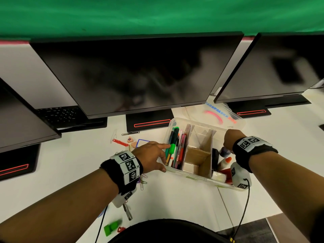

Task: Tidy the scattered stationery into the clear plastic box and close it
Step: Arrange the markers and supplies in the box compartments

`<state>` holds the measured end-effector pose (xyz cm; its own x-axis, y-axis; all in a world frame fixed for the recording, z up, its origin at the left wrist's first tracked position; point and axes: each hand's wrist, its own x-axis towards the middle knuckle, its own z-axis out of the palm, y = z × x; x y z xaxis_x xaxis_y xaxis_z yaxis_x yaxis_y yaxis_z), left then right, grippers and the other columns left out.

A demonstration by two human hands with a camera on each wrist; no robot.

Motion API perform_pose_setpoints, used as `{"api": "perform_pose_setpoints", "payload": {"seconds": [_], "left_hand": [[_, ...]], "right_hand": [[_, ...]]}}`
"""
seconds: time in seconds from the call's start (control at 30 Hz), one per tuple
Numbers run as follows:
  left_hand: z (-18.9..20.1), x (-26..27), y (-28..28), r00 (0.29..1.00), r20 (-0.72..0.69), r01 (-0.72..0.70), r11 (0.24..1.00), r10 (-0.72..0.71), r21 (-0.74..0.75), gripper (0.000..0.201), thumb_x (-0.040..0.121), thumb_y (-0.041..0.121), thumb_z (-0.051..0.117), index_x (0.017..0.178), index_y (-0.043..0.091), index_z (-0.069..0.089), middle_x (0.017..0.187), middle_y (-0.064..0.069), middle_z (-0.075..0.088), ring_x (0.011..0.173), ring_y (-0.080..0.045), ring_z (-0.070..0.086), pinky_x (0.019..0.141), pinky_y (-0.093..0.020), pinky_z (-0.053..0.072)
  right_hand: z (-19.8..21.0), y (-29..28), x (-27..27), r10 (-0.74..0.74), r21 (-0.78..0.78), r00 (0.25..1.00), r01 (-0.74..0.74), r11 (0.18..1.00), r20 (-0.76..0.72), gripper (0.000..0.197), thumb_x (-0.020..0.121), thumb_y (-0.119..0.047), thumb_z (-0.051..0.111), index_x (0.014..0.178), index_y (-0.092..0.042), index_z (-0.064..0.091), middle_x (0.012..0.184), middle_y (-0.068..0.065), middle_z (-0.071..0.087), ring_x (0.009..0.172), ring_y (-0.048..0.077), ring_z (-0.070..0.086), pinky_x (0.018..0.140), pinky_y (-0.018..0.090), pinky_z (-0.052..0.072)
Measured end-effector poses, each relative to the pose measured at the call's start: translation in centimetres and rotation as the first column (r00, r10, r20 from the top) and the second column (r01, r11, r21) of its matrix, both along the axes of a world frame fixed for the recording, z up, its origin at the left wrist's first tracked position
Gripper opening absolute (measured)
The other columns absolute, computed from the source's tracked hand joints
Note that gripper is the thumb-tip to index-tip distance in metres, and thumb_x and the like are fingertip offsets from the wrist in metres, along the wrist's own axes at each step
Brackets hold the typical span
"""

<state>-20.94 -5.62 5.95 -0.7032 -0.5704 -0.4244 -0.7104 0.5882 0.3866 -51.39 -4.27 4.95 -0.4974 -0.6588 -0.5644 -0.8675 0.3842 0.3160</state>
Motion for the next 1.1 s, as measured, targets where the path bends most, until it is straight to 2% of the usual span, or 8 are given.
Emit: {"api": "perform_pose_setpoints", "payload": {"seconds": [0.1,0.2,0.4,0.47,0.57,0.67,0.97,1.1], "left_hand": [[-0.1,0.1,-0.1,1.0,0.002,0.006,1.0,-0.006,-0.001,0.032,0.085,0.039,0.064,0.114,0.025,0.066,0.155,0.017,0.023,0.14,-0.017,0.025,0.111,-0.038,0.028],[-0.4,0.6,-0.2,1.0,-0.026,0.003,1.0,-0.002,0.019,0.046,0.087,0.041,0.061,0.13,0.033,0.051,0.155,0.017,0.021,0.142,-0.016,0.022,0.114,-0.038,0.026],[-1.5,3.0,-3.0,0.907,-0.221,-0.37,0.929,0.359,-0.008,0.036,0.092,0.031,0.055,0.128,0.029,0.052,0.144,0.006,0.045,0.129,-0.016,0.045,0.107,-0.032,0.037],[-2.4,4.4,-4.5,0.902,-0.155,-0.414,0.908,0.402,-0.058,0.029,0.093,0.024,0.054,0.121,0.025,0.058,0.135,0.001,0.053,0.122,-0.018,0.051,0.104,-0.03,0.04],[-4.1,5.6,-5.7,0.936,0.009,-0.35,0.933,0.352,-0.078,0.024,0.092,0.019,0.053,0.113,0.022,0.064,0.123,-0.002,0.061,0.111,-0.019,0.055,0.095,-0.026,0.04],[-5.6,5.7,-5.4,0.947,0.115,-0.295,0.954,0.3,-0.058,0.021,0.089,0.02,0.057,0.109,0.02,0.066,0.117,-0.003,0.063,0.105,-0.021,0.058,0.089,-0.026,0.043],[-8.7,5.2,-4.1,0.889,0.167,-0.414,0.904,0.426,-0.104,0.025,0.092,0.025,0.051,0.115,0.016,0.048,0.116,-0.006,0.062,0.105,-0.026,0.06,0.089,-0.032,0.047],[-9.3,5.8,-3.4,0.868,0.23,-0.42,0.898,0.44,-0.13,0.027,0.094,0.028,0.05,0.111,0.007,0.055,0.116,-0.013,0.063,0.107,-0.03,0.06,0.088,-0.031,0.045]], "right_hand": [[0.0,0.4,-0.3,-0.001,-0.004,1.0,0.001,1.0,0.009,0.039,0.082,-0.031,0.063,0.109,-0.003,0.061,0.11,0.01,0.065,0.107,0.026,0.062,0.095,0.036,0.051],[0.3,0.4,-0.4,0.023,-0.034,1.0,-0.023,0.999,0.02,0.043,0.082,-0.038,0.063,0.113,-0.009,0.064,0.115,0.005,0.064,0.11,0.023,0.06,0.096,0.031,0.049],[1.4,0.4,-0.1,-0.013,-0.169,1.0,0.014,0.986,0.012,0.027,0.068,-0.024,0.076,0.083,-0.007,0.061,0.072,0.002,0.055,0.077,0.021,0.057,0.071,0.028,0.048],[1.7,0.7,0.4,0.006,-0.232,0.999,0.002,0.973,0.031,0.025,0.071,-0.023,0.073,0.086,-0.007,0.063,0.074,0.003,0.058,0.078,0.021,0.058,0.07,0.029,0.049],[2.1,1.5,1.8,0.115,-0.324,0.987,-0.073,0.943,0.113,0.031,0.084,-0.025,0.06,0.112,-0.011,0.064,0.111,0.006,0.065,0.104,0.023,0.059,0.091,0.031,0.048],[3.0,2.7,4.3,0.258,-0.382,0.935,-0.152,0.911,0.243,0.034,0.088,-0.028,0.058,0.12,-0.018,0.061,0.126,0.004,0.059,0.117,0.022,0.054,0.097,0.027,0.041],[5.7,6.5,10.2,0.55,-0.381,0.716,-0.409,0.829,0.429,0.032,0.086,-0.032,0.058,0.117,-0.023,0.062,0.117,0.001,0.063,0.102,0.02,0.06,0.088,0.03,0.05],[2.6,8.0,11.6,0.557,-0.324,0.74,-0.458,0.828,0.376,0.034,0.09,-0.032,0.056,0.118,-0.015,0.06,0.116,0.005,0.064,0.103,0.024,0.061,0.087,0.03,0.047]]}}
